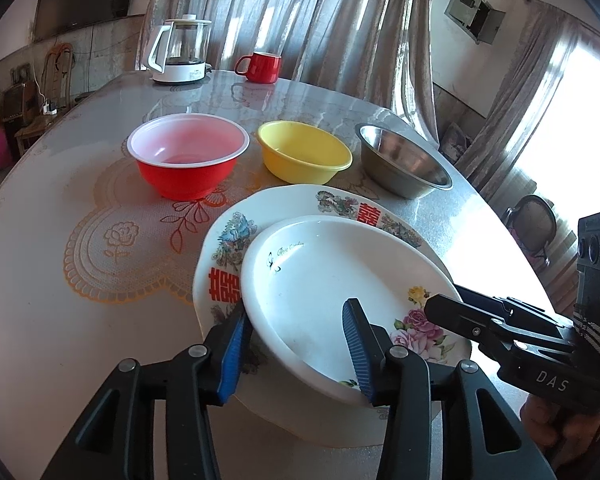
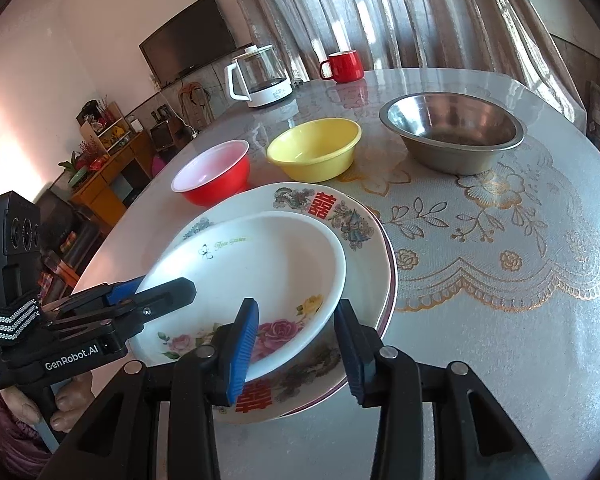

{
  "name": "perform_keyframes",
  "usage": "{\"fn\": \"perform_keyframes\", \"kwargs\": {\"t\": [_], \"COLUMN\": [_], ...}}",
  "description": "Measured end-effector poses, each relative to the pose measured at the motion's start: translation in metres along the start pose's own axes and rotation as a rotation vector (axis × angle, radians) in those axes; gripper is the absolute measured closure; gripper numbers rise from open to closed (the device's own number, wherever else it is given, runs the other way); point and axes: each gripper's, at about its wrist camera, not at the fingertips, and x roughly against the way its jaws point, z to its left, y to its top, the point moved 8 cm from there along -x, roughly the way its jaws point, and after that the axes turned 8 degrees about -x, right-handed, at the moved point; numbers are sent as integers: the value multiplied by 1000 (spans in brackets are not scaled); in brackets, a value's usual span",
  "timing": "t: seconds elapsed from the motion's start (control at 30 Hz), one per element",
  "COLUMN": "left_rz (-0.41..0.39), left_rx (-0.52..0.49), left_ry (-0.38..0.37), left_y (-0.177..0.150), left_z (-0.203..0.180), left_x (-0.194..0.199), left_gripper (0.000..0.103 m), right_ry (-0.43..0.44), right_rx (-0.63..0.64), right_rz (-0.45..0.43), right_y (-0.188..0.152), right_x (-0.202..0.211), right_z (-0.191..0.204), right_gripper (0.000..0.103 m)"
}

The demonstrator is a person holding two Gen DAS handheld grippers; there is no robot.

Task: Organize plates and bowls
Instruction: 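Open the left tool on the pink-rose plate rim and pull back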

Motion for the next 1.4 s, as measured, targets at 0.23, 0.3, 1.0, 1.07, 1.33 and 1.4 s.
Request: {"fn": "perform_keyframes", "kwargs": {"t": [0.23,0.3,1.0,1.07,1.33,1.4], "left_rz": [-3,-6,-17,-19,-20,-19], "left_rx": [-8,-17,-38,-43,-74,-85], "left_ry": [-10,-9,34,38,51,49], "left_y": [-4,-5,-8,-7,0,2], "left_z": [-3,-5,-9,-11,-21,-25], "left_x": [3,4,21,23,22,21], "left_gripper": [56,55,52,52,51,51], "right_ry": [-29,-43,6,13,45,47], "right_rx": [39,50,5,-2,-37,-48], "right_rz": [-6,-11,3,3,-19,-28], "right_y": [-2,-2,-3,-3,3,7], "right_x": [-2,-1,2,3,13,15], "right_z": [4,4,0,0,-7,-10], "right_gripper": [63,63,62,62,62,62]}}
